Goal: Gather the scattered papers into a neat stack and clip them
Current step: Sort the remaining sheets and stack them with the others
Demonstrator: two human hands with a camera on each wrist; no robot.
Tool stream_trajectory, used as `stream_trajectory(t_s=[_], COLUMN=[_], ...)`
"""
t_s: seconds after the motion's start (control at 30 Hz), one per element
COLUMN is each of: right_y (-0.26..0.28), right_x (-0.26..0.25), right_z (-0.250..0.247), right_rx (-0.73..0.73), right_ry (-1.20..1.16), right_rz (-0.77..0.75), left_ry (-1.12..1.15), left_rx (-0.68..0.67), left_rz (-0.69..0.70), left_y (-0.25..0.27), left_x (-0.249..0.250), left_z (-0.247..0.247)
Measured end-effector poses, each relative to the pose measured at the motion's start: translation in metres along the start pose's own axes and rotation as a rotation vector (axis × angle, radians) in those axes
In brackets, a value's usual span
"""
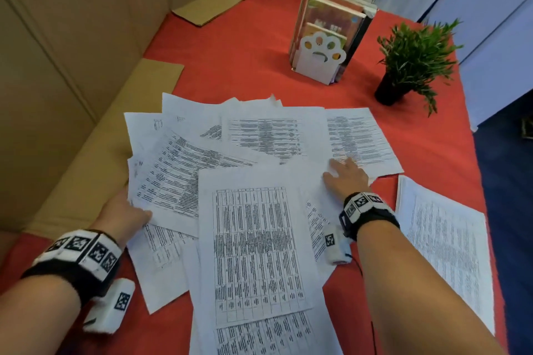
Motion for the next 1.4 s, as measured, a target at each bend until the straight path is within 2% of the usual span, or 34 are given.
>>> stream_trajectory(t_s=[0.23, 0.3, 0.37, 0.4, 0.43, 0.5, 0.53, 0.6, 0.67, 0.73, 0.8, 0.9, 1.0, 1.1, 1.17, 1.27, 1.4], right_y=[0.052, 0.069, 0.088, 0.098, 0.107, 0.122, 0.129, 0.143, 0.155, 0.162, 0.165, 0.166, 0.169, 0.171, 0.173, 0.177, 0.185], right_x=[-0.040, -0.043, -0.041, -0.040, -0.037, -0.029, -0.026, -0.020, -0.017, -0.018, -0.014, -0.002, 0.009, 0.017, 0.024, 0.033, 0.048], right_z=[0.028, 0.026, 0.023, 0.024, 0.027, 0.036, 0.041, 0.056, 0.071, 0.078, 0.074, 0.058, 0.046, 0.043, 0.046, 0.054, 0.057], right_rx=[-0.024, 0.138, 0.357, 0.398, 0.384, 0.264, 0.196, 0.092, 0.039, 0.039, 0.094, 0.207, 0.209, 0.222, 0.204, 0.186, 0.323], right_ry=[-0.023, -0.023, -0.078, -0.114, -0.141, -0.170, -0.167, -0.105, -0.092, -0.256, -0.411, -0.458, -0.566, -0.641, -0.673, -0.585, -0.452], right_rz=[-0.146, -0.150, -0.173, -0.187, -0.191, -0.126, -0.080, -0.024, -0.026, -0.032, -0.025, -0.075, -0.095, -0.083, -0.060, -0.024, 0.072], left_ry=[-0.041, -0.018, -0.087, -0.159, -0.257, -0.487, -0.580, -0.668, -0.574, -0.423, -0.321, -0.195, -0.130, -0.127, -0.106, -0.109, -0.135], left_rx=[-0.080, -0.062, 0.063, 0.138, 0.209, 0.306, 0.296, 0.188, 0.104, 0.042, -0.018, -0.079, -0.197, -0.207, -0.226, -0.248, -0.211], left_rz=[-0.054, -0.033, 0.055, 0.107, 0.154, 0.268, 0.322, 0.377, 0.297, 0.150, -0.004, -0.149, -0.137, -0.075, -0.097, -0.087, -0.084], left_y=[0.013, 0.022, 0.032, 0.040, 0.052, 0.069, 0.073, 0.077, 0.080, 0.083, 0.086, 0.091, 0.090, 0.085, 0.078, 0.068, 0.061], left_x=[-0.017, -0.023, -0.023, -0.020, -0.014, -0.006, -0.004, -0.005, -0.006, -0.007, -0.011, -0.015, -0.015, -0.006, -0.001, 0.005, 0.007], left_z=[-0.007, -0.010, -0.014, -0.015, -0.015, -0.010, -0.005, 0.005, 0.013, 0.019, 0.026, 0.034, 0.044, 0.048, 0.049, 0.052, 0.056])
Point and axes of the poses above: each hand's wrist, its own y-axis away from the middle knuckle, its own z-axis out of the palm, x = y × z, the point moved 2 cm from there along -y, towards the middle knuckle, and after that the axes turned 1 degree about -y, right-handed, at the moved point
